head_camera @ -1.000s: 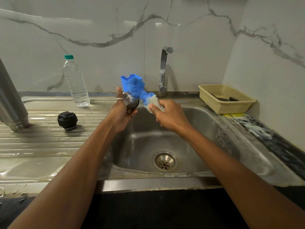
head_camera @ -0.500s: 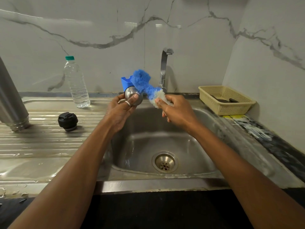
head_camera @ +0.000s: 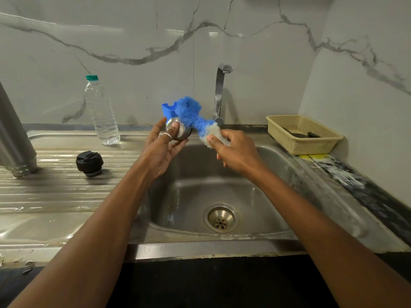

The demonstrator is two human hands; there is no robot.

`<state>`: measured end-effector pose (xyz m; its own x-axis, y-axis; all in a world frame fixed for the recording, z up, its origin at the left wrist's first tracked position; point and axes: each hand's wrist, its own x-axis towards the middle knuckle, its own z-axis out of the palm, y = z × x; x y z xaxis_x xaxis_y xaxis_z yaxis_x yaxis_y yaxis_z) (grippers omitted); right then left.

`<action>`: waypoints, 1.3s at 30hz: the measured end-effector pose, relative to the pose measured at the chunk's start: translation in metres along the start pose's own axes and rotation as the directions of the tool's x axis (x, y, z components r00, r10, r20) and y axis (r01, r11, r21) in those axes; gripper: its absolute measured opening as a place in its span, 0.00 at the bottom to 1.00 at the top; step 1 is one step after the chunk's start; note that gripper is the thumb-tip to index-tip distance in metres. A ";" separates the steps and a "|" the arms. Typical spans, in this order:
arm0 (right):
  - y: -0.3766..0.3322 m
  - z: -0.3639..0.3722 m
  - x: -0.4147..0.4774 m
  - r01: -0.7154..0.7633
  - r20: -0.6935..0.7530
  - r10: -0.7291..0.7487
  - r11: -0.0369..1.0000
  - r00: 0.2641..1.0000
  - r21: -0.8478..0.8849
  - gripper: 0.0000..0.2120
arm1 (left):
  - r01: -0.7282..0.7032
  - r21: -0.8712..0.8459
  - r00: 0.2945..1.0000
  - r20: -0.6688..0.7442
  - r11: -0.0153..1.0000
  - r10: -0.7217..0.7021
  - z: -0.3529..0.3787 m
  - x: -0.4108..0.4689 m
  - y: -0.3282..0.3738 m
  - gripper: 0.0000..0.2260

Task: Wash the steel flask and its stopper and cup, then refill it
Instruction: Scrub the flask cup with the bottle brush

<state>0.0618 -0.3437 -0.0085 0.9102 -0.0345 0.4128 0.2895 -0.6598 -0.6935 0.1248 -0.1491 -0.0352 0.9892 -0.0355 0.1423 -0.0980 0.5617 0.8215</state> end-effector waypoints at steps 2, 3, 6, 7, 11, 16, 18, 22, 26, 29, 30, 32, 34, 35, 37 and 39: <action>-0.003 0.001 0.000 0.017 0.019 -0.017 1.000 1.000 0.003 0.15 | -0.002 0.034 1.000 0.002 0.999 0.002 -0.002 0.004 -0.002 0.18; -0.001 0.003 0.000 0.013 0.008 -0.012 1.000 1.000 -0.014 0.15 | 0.001 0.055 1.000 -0.010 0.998 -0.001 -0.002 0.004 -0.002 0.17; 0.004 0.004 0.001 -0.015 -0.015 0.014 0.998 1.000 -0.060 0.15 | 0.034 0.095 0.998 -0.058 0.995 -0.028 -0.001 0.005 -0.003 0.18; 0.005 0.003 0.001 -0.011 -0.011 0.010 0.998 1.000 -0.055 0.15 | 0.037 0.110 0.997 -0.066 0.993 -0.030 0.000 0.005 -0.003 0.19; 0.001 0.005 0.000 0.000 0.014 0.000 0.999 1.000 -0.032 0.15 | 0.018 0.176 0.997 -0.083 0.984 -0.003 -0.001 0.006 -0.008 0.17; 0.005 0.007 -0.001 -0.023 0.009 0.023 0.998 1.000 -0.054 0.15 | 0.026 0.201 0.990 -0.140 0.979 0.002 -0.003 0.008 -0.007 0.18; 0.003 0.008 -0.002 -0.016 0.028 0.017 0.999 0.999 -0.040 0.15 | 0.025 0.184 0.989 -0.150 0.983 0.003 -0.004 0.008 -0.006 0.17; 0.007 0.013 -0.001 -0.071 0.009 0.072 0.996 0.997 -0.058 0.16 | 0.053 0.177 0.990 -0.139 0.983 -0.028 -0.004 0.009 -0.007 0.17; 0.005 0.009 -0.002 -0.046 0.025 0.047 0.999 0.999 -0.022 0.14 | 0.061 0.129 0.994 -0.099 0.990 -0.049 -0.005 0.010 -0.004 0.17; 0.008 0.010 -0.002 -0.070 0.006 0.071 0.997 0.997 -0.026 0.14 | 0.075 0.132 0.996 -0.057 0.988 -0.068 -0.003 0.008 -0.006 0.18; 0.008 0.009 -0.002 -0.068 0.003 0.068 0.997 0.998 -0.026 0.14 | 0.079 0.118 0.996 -0.042 0.990 -0.075 -0.002 0.007 -0.005 0.18; 0.007 0.006 -0.002 -0.049 0.013 0.049 0.999 0.999 0.008 0.14 | 0.080 0.076 0.997 -0.022 0.994 -0.078 -0.002 0.007 -0.004 0.18; 0.005 0.006 -0.002 -0.048 0.029 0.047 0.999 0.998 0.021 0.14 | 0.084 0.064 0.996 -0.019 0.994 -0.082 -0.003 0.007 -0.003 0.18; 0.007 0.007 -0.001 -0.057 0.028 0.056 0.998 0.998 0.006 0.14 | 0.089 0.076 0.996 -0.027 0.993 -0.088 -0.003 0.007 -0.003 0.18; 0.008 0.008 -0.003 -0.059 0.026 0.060 0.998 0.998 -0.033 0.15 | 0.105 0.100 0.994 -0.050 0.989 -0.100 -0.003 0.007 -0.004 0.18; 0.008 0.007 -0.003 -0.036 0.047 0.037 0.999 0.998 -0.024 0.14 | 0.107 0.103 0.993 -0.068 0.989 -0.100 -0.002 0.007 -0.004 0.17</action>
<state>0.0631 -0.3433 -0.0196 0.9332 -0.0232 0.3587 0.2496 -0.6761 -0.6932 0.1325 -0.1498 -0.0392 0.9991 -0.0354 0.0215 -0.0025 0.4664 0.8845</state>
